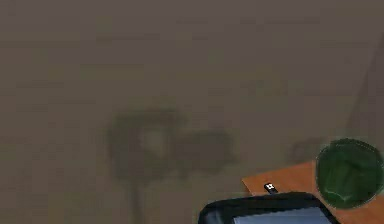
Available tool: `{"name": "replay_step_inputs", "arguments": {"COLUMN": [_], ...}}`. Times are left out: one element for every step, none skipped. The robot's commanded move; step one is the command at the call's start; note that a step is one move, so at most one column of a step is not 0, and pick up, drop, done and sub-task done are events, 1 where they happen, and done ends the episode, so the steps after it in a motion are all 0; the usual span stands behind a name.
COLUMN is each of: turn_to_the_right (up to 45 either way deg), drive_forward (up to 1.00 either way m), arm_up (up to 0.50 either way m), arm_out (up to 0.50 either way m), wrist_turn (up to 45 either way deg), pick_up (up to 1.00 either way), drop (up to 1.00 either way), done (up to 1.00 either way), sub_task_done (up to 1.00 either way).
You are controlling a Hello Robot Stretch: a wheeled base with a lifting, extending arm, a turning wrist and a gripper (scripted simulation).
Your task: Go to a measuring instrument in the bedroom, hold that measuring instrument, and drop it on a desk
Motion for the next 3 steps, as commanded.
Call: {"name": "replay_step_inputs", "arguments": {"turn_to_the_right": [-33.0, 0.0, -45.0], "drive_forward": [0.00, 0.05, 0.00], "arm_up": [0.00, 0.00, 0.00], "arm_out": [0.00, 0.00, 0.00], "wrist_turn": [0.0, 0.0, 0.0], "pick_up": [0.00, 0.00, 0.00], "drop": [0.00, 0.00, 0.00], "done": [0.00, 0.00, 0.00], "sub_task_done": [0.00, 0.00, 0.00]}}
